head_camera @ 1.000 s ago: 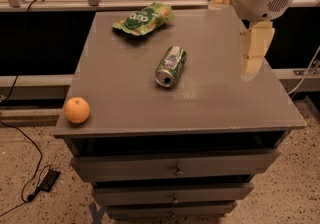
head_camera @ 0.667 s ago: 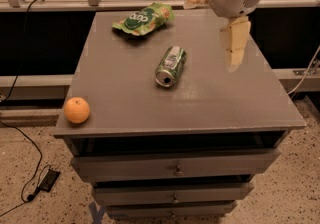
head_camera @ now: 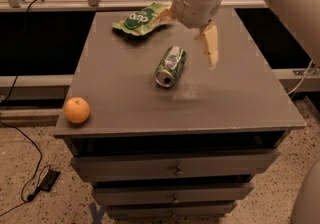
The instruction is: Place green can upright
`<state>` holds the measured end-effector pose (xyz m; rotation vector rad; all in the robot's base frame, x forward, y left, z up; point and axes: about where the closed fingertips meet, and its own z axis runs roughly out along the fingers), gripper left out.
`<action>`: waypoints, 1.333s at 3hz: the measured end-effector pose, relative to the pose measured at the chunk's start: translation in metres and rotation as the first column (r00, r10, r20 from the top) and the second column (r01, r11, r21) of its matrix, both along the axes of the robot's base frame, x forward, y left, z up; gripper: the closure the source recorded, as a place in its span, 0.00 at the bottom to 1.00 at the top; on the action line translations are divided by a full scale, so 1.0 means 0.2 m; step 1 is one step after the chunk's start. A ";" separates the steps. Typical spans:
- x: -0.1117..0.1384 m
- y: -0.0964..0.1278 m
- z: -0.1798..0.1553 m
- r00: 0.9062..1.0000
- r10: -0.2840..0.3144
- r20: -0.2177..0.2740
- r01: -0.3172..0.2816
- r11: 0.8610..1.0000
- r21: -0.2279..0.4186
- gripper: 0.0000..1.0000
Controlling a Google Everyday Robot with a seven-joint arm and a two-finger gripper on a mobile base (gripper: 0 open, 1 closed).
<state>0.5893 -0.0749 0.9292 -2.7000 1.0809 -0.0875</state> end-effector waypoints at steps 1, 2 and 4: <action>-0.01 0.09 -0.13 0.994 0.101 -0.034 -0.101 0.995 -0.006 0.00; -0.04 0.16 -0.25 0.981 0.183 -0.060 -0.183 0.983 0.010 0.00; -0.05 0.23 -0.38 0.973 0.230 -0.025 -0.230 0.973 -0.021 0.00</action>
Offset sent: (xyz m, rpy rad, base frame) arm -0.0284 0.0411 -0.0737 -0.0010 0.1293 0.2858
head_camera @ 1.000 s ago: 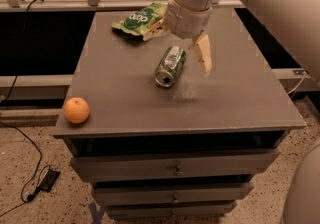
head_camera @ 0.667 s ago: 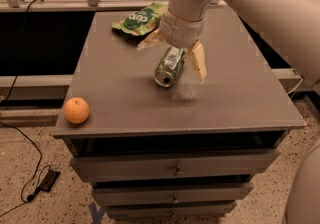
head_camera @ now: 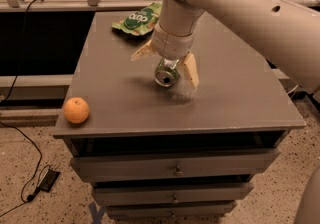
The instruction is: Place green can upright
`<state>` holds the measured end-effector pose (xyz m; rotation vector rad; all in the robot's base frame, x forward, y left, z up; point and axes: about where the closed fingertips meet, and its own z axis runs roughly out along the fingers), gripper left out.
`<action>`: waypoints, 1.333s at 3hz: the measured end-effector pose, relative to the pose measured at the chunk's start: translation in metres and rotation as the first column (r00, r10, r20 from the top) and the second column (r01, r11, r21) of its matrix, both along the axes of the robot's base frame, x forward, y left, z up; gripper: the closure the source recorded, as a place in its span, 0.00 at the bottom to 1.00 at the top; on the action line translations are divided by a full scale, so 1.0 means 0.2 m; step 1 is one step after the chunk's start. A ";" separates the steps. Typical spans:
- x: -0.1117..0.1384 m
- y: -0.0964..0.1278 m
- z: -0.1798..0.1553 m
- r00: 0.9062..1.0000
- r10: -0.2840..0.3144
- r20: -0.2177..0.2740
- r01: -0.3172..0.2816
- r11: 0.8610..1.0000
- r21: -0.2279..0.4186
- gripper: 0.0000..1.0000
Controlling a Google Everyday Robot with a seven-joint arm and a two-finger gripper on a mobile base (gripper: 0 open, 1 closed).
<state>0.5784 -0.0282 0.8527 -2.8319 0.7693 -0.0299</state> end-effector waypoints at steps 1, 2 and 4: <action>0.04 0.03 -0.02 0.998 0.041 0.055 -0.039 0.999 -0.029 0.00; 0.08 0.05 -0.05 0.994 0.093 0.065 -0.088 0.993 -0.084 0.00; 0.17 0.06 -0.08 0.990 0.141 -0.014 -0.142 0.977 -0.160 0.41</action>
Offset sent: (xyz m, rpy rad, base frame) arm 0.0261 0.0165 -0.0148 -0.1578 -0.0761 0.1595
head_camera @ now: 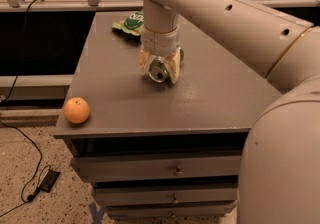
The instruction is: Place green can upright
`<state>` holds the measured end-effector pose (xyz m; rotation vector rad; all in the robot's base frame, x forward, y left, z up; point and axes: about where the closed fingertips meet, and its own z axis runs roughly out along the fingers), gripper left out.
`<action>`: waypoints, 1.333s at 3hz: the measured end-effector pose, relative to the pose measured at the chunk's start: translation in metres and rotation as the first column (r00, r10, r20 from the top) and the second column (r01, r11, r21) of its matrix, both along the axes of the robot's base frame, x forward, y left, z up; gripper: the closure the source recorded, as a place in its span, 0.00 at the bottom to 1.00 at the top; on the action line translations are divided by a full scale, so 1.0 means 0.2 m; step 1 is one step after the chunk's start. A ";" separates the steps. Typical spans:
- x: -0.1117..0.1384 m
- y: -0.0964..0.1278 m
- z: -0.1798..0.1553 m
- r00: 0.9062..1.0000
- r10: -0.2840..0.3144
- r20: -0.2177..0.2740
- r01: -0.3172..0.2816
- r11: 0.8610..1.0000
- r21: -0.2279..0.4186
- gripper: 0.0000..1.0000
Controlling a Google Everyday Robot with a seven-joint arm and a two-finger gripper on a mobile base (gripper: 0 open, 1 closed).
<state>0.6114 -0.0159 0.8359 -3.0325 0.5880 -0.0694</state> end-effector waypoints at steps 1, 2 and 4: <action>0.03 -0.04 0.04 1.000 -0.020 0.005 0.020 1.000 0.007 0.63; 0.01 -0.05 0.18 0.997 -0.077 0.020 0.075 0.994 0.083 0.86; 0.01 -0.08 0.54 0.924 -0.339 -0.174 0.381 0.848 0.369 1.00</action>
Offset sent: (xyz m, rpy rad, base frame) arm -0.0187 -0.0166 0.0777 0.1680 -0.0041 -0.1619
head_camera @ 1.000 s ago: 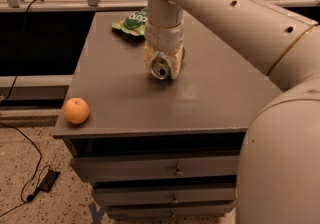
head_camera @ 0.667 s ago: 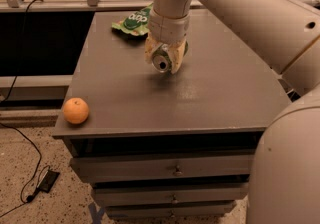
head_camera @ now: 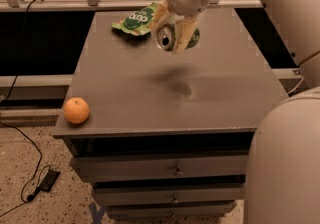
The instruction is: Place green can upright
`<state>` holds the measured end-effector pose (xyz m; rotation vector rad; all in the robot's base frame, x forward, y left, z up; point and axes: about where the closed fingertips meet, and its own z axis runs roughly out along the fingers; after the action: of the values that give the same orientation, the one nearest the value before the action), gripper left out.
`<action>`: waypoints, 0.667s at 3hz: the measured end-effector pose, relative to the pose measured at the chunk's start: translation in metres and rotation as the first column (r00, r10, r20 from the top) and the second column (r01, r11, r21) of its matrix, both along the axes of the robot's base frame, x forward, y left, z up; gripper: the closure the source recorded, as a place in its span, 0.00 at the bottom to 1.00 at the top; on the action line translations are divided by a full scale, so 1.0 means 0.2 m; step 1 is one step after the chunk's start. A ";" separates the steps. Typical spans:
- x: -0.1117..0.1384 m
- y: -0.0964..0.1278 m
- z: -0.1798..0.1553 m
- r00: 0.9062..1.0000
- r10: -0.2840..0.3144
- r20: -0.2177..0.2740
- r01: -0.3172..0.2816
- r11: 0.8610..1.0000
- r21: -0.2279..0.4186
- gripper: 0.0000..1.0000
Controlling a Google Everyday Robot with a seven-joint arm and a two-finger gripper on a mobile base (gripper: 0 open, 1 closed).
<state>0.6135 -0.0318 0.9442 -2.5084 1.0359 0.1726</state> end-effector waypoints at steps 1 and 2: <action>0.06 -0.04 -0.03 0.976 -0.127 -0.176 0.162 0.966 0.202 1.00; -0.01 -0.06 0.04 0.906 -0.160 -0.391 0.325 0.855 0.404 1.00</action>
Offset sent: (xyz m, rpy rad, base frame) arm -0.0616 -0.0019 0.0802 0.9893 1.0216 -0.4236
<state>0.6106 -0.0438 0.9528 -1.9273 1.2665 0.7165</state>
